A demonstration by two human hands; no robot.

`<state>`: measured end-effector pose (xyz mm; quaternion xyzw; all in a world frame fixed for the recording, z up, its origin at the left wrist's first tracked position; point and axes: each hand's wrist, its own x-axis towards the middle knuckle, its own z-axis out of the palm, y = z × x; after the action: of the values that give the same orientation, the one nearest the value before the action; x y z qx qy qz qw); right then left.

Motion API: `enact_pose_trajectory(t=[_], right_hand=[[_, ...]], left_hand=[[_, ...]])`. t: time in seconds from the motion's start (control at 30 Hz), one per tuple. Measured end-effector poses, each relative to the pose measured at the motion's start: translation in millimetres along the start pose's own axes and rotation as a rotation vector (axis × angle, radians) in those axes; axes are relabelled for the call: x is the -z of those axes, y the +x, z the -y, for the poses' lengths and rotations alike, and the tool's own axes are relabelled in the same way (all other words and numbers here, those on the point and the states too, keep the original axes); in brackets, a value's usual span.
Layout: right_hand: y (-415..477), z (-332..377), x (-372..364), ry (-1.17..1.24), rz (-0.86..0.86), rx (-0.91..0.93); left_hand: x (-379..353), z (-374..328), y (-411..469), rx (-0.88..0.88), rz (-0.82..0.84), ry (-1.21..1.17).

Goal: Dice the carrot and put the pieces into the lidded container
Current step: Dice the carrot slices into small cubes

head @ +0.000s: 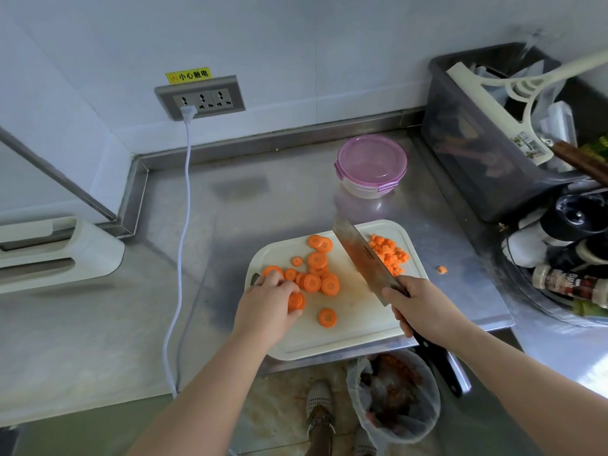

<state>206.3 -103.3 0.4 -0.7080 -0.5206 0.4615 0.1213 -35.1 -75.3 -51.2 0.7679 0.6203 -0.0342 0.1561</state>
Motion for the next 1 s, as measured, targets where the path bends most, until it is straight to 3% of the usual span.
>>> enact_pose_trajectory(t=[0.3,0.43,0.7,0.8,0.93,1.0], right_hand=[[-1,-3,3,0.019,-0.013,-0.003],[-1,-3,2,0.022,-0.004,0.001],[-4,-4,6,0.026,-0.003,0.007],[-4,-6,8,0.048,-0.001,0.002],[-4,-11,12,0.047,-0.008,-0.014],[-4,-12,13,0.040,-0.004,-0.019]], left_hand=[[-4,1,-13,-0.016,0.061,-0.012],[-4,-3,-10,0.095,0.003,-0.044],[0,-21,6,0.227,0.039,-0.014],[5,-18,7,0.242,0.002,-0.114],[20,-20,14,0.183,0.023,-0.543],[24,-30,24,0.122,0.038,-0.564]])
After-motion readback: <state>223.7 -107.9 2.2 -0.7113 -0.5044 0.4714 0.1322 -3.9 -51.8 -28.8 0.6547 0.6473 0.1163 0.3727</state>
